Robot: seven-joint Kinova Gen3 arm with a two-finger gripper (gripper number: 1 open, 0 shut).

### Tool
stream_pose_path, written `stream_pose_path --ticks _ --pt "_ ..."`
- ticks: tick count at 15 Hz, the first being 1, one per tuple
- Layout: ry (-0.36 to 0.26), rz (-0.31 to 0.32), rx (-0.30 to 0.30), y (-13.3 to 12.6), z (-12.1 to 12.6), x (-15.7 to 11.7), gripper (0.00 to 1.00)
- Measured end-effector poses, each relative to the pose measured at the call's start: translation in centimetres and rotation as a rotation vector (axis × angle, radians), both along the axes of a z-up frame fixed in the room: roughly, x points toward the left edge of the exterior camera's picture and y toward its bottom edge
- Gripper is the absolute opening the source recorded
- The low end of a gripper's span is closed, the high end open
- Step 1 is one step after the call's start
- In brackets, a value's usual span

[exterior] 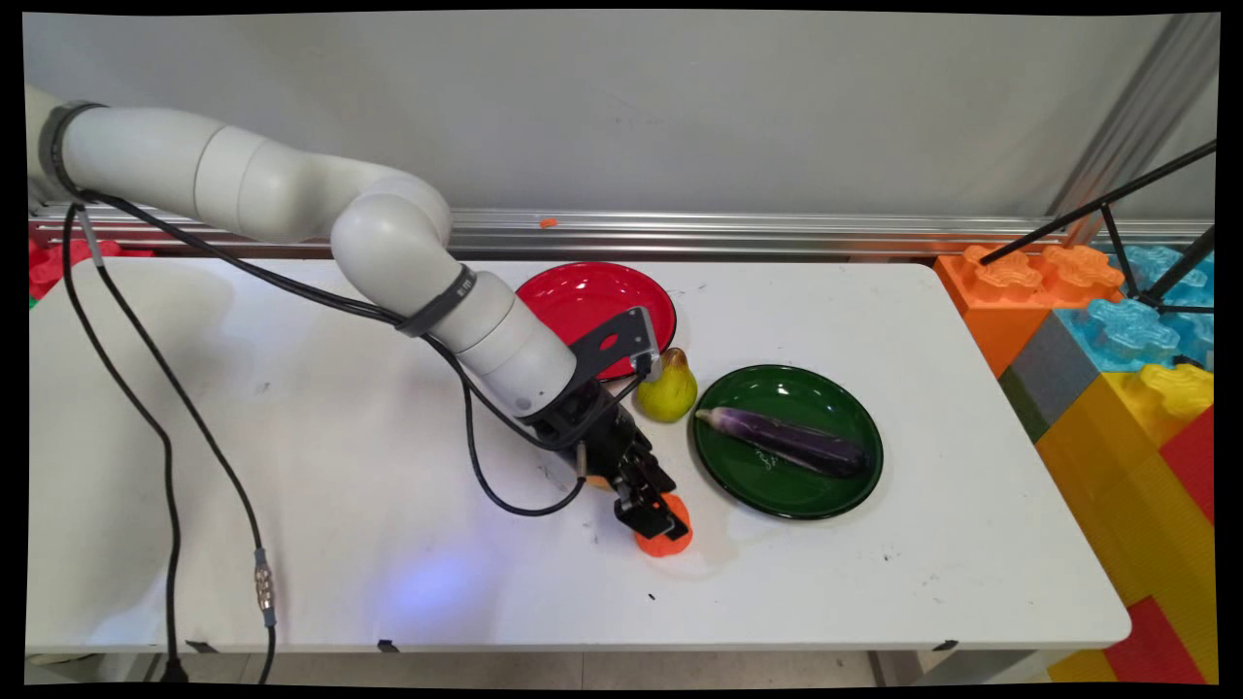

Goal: Place the picked object on the table

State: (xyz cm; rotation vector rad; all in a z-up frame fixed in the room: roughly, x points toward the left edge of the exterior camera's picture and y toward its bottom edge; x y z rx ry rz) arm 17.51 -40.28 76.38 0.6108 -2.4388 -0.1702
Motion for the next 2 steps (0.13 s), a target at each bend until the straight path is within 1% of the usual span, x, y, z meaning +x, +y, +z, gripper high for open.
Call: stream_pose_path --ticks 1,2 --pt "0.001 0.0 -0.004 0.04 -0.06 0.06 1.0" --pt "0.003 -0.001 -0.007 0.04 -0.01 0.08 1.0"
